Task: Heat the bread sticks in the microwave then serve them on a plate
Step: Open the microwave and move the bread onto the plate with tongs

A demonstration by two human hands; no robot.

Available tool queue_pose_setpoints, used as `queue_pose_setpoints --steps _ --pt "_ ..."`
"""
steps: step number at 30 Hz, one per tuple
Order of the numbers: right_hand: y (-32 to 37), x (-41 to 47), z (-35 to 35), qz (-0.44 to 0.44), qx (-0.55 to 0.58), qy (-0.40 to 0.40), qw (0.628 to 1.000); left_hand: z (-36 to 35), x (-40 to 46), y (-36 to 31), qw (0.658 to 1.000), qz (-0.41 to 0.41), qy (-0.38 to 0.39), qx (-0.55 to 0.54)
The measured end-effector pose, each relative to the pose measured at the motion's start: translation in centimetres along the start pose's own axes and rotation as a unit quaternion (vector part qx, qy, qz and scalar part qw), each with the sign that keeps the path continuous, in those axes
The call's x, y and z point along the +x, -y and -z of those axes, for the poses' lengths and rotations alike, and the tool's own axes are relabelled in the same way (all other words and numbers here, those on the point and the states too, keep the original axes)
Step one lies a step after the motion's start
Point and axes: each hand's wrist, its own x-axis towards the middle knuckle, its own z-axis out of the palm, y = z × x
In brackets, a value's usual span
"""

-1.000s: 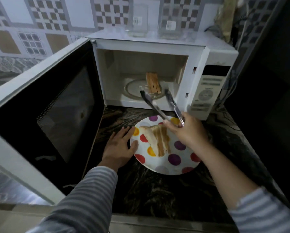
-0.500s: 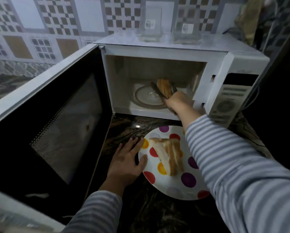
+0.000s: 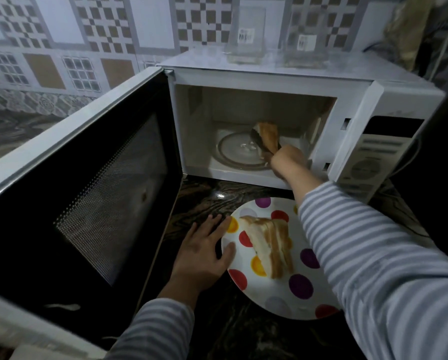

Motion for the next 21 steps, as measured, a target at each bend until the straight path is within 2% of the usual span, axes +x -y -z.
queue_pose_setpoints --steps 13,21 --pt "-9.4 -11.6 5.6 0.066 0.176 0.062 0.98 0.1 0.3 0.2 1.0 -0.004 0.005 0.002" --pt "-17.4 -18.2 4.5 0.047 0.15 0.054 0.986 -0.1 0.3 0.2 1.0 0.001 0.009 0.014"
